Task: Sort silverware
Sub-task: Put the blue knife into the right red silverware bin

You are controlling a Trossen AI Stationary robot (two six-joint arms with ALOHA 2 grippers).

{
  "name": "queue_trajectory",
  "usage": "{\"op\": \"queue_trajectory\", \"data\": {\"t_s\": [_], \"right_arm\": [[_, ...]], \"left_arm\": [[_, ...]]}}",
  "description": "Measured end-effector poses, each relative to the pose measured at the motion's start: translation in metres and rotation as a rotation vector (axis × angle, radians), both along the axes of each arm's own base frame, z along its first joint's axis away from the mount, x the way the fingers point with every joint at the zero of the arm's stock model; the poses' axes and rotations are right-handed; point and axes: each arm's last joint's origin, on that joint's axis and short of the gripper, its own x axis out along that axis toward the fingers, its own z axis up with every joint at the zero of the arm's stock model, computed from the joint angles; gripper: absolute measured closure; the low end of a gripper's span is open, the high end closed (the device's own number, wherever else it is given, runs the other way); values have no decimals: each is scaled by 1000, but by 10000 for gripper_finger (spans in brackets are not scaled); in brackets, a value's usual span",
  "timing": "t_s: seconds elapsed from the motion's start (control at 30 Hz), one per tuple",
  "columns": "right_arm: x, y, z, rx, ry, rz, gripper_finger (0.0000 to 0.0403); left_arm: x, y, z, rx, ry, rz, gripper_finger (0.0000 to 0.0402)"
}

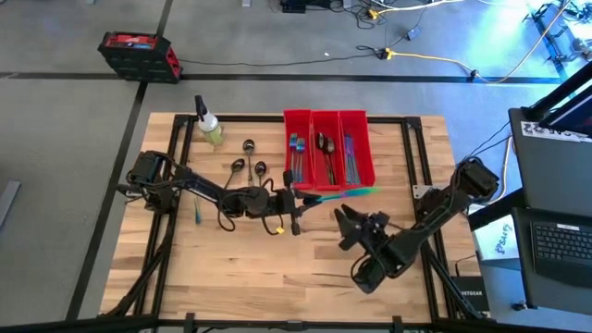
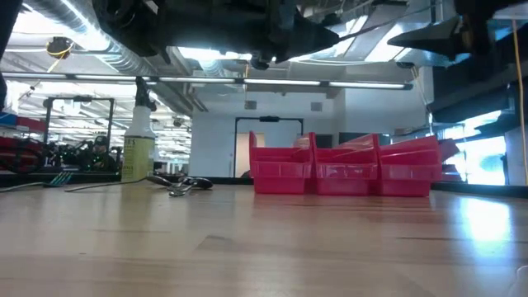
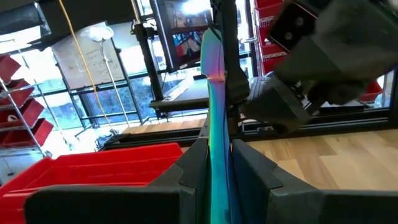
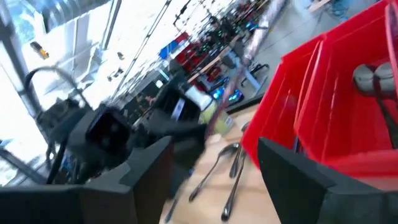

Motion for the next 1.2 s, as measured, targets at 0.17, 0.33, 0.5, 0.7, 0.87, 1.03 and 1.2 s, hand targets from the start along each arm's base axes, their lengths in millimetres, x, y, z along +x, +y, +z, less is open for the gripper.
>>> {"op": "queue_trajectory", "data": {"t_s": [0.17,0.33,0.5,0.7,0.87,1.03,1.2], "right_arm": [[9,-14,3,6,-8,-57,185],[16,-25,3,8,-9,-102,185],[21,-30,4,31,-35,-126,201],[26,-30,5,77,-88,-132,270],[27,-29,6,83,-98,-133,332],[31,-35,6,92,-114,-156,388],[33,-39,7,92,-120,-172,391]], "left_arm": [[0,2,1,11,-3,-8,357],[1,3,1,22,-1,-10,357],[1,4,0,33,4,-7,357],[1,8,0,42,8,4,357],[2,12,0,43,8,0,357],[2,12,0,42,7,4,357],[2,13,0,42,10,6,357]]}}
